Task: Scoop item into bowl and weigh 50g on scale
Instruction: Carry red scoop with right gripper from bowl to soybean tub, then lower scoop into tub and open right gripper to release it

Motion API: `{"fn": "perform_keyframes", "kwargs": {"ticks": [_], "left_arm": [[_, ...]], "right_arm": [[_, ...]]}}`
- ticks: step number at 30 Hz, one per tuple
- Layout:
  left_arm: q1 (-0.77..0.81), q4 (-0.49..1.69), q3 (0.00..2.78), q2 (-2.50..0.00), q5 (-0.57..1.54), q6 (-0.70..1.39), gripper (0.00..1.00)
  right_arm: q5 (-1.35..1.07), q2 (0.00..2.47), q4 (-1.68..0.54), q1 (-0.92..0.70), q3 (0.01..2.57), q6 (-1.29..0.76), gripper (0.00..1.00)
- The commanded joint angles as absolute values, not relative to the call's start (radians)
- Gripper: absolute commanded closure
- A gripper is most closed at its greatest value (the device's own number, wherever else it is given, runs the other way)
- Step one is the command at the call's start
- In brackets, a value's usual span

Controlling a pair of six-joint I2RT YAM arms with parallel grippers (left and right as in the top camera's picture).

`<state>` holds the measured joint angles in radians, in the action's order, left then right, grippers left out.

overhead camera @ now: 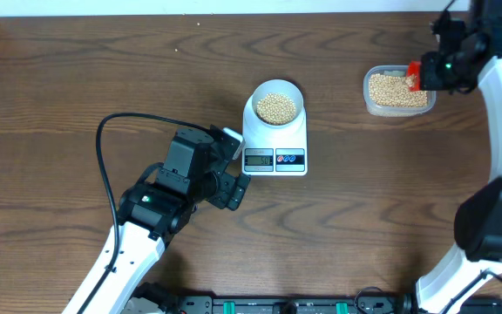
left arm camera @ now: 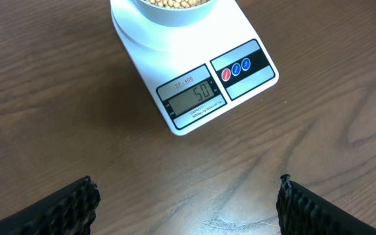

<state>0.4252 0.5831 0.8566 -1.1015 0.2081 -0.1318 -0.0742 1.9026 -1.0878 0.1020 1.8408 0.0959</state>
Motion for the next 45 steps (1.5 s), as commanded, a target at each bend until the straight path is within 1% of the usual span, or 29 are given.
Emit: {"fn": "perform_keyframes", "kwargs": {"ticks": [1,8,11,13,17,19,23,25,31,34,37,41,43,45], "left_arm": [[0.418,0.585,0.876,-1.104,0.217,-0.141,0.11],[0.418,0.585,0.876,-1.104,0.217,-0.141,0.11],[0.418,0.585,0.876,-1.104,0.217,-0.141,0.11],[0.418,0.585,0.876,-1.104,0.217,-0.141,0.11],[0.418,0.585,0.876,-1.104,0.217,-0.141,0.11],[0.418,0.585,0.876,-1.104,0.217,-0.141,0.11],[0.418,0.585,0.876,-1.104,0.217,-0.141,0.11],[0.418,0.585,0.876,-1.104,0.217,-0.141,0.11],[0.418,0.585,0.876,-1.104,0.217,-0.141,0.11],[0.418,0.585,0.876,-1.104,0.217,-0.141,0.11],[0.418,0.585,0.876,-1.104,0.217,-0.141,0.11],[0.418,0.585,0.876,-1.104,0.217,-0.141,0.11],[0.418,0.585,0.876,-1.104,0.217,-0.141,0.11],[0.418,0.585,0.876,-1.104,0.217,-0.141,0.11]], "right_arm": [[0.213,1.856,-1.094,0.039,1.853,0.018,0.99],[0.296,1.865,-1.115,-0.058,1.850,-0.039,0.99],[0.312,1.864,-1.115,-0.067,1.850,-0.086,0.99],[0.282,1.864,-1.119,-0.067,1.850,-0.175,0.99],[0.159,1.864,-1.119,-0.059,1.850,-0.277,0.99],[0.136,1.864,-1.116,-0.058,1.850,-0.331,0.99],[0.128,1.865,-1.109,-0.058,1.850,-0.536,0.98],[0.128,1.868,-1.107,-0.058,1.847,-0.669,0.98],[0.128,1.870,-1.051,-0.058,1.780,-0.944,0.98],[0.127,1.870,-1.005,-0.058,1.722,-0.999,0.98],[0.101,1.870,-0.946,-0.058,1.668,-1.002,0.99],[0.094,1.870,-0.849,-0.058,1.598,-1.002,0.92],[0.073,1.870,-0.816,-0.058,1.573,-1.002,0.85],[0.044,1.870,-0.802,-0.058,1.557,-1.002,0.74]]}}
